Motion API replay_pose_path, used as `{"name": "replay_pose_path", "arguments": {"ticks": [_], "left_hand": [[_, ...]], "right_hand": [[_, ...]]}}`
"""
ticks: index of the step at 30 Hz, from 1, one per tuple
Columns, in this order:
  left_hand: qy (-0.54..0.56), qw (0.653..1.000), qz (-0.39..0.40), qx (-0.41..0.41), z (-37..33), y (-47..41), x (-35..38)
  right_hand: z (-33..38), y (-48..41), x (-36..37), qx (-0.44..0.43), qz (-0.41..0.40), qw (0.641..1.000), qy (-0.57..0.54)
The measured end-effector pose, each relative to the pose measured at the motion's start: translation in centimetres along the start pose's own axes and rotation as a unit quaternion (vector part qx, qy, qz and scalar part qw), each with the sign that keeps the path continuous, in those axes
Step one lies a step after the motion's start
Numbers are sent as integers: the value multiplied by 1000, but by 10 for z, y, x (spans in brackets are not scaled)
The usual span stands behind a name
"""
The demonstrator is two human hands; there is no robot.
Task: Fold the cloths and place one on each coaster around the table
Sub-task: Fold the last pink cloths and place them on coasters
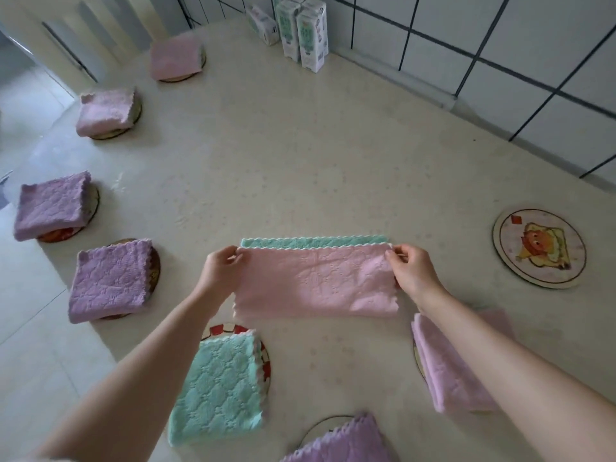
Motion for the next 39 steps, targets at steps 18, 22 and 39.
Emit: {"name": "replay_pose_path", "arguments": {"ticks": [18,22,39], "left_hand": [[-120,990,-60,48,-1,-26,17],[-137,986,-71,55,-1,-28,19],[-162,976,-149,-4,-18,-25,15]], "right_hand": [[7,-18,14,-70,-12,985,155],[8,-17,15,-71,-24,981,180],[16,-16,11,-3,-41,987,154]]}}
Point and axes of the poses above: each hand's wrist, its own y-axis away from the middle knuckle, its own x-axis out of the palm, z = x × y, the point moved 2 cm from there along -y, towards the middle knuckle, and after that the axes turned 11 degrees about -z, right-handed, at the moved point
